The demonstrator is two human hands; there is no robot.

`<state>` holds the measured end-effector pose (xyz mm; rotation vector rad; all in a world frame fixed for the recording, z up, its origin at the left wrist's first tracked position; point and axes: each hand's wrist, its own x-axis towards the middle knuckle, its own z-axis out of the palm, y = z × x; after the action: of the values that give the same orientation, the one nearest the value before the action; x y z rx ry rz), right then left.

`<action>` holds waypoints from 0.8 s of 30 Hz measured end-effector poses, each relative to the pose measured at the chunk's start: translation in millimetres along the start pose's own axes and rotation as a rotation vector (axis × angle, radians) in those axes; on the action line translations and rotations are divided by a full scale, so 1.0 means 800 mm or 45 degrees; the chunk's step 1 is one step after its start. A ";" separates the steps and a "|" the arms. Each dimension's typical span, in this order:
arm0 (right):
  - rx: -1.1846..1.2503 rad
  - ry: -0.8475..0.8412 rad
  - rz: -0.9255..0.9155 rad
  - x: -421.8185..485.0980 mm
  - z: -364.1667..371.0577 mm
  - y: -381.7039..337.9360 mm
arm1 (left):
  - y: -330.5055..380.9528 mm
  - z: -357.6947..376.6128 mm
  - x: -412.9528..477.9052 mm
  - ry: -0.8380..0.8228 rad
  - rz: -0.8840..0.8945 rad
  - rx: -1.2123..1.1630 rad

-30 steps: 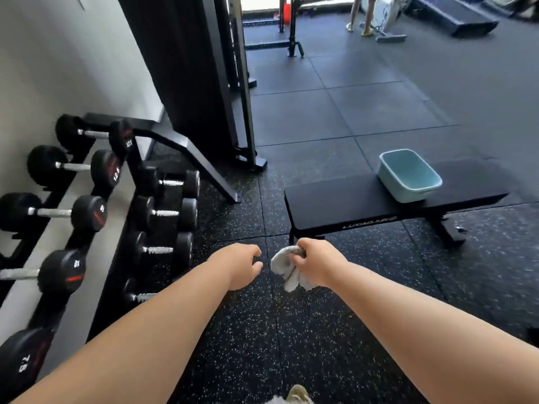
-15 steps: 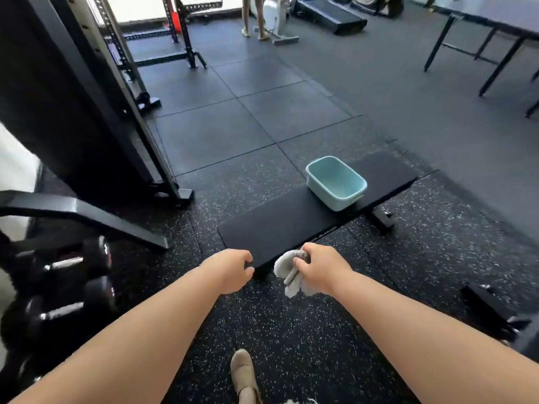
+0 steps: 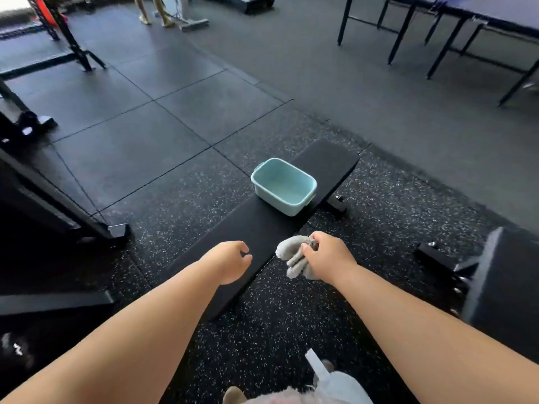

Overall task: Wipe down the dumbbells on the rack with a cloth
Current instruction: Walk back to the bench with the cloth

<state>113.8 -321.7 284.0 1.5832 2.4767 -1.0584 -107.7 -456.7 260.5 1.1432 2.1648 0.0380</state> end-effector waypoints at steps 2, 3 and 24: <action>0.018 0.009 0.027 0.026 -0.008 0.014 | 0.016 -0.002 0.029 -0.016 0.010 0.013; 0.028 0.007 0.035 0.040 -0.013 0.020 | 0.025 -0.004 0.044 -0.023 0.011 0.020; -0.108 -0.298 -0.167 0.372 -0.148 0.065 | 0.194 -0.048 0.270 0.010 -0.196 -0.119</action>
<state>50.1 -6.3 241.3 1.2118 2.4571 -1.0690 -101.0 -190.9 220.3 0.9229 2.2273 0.0747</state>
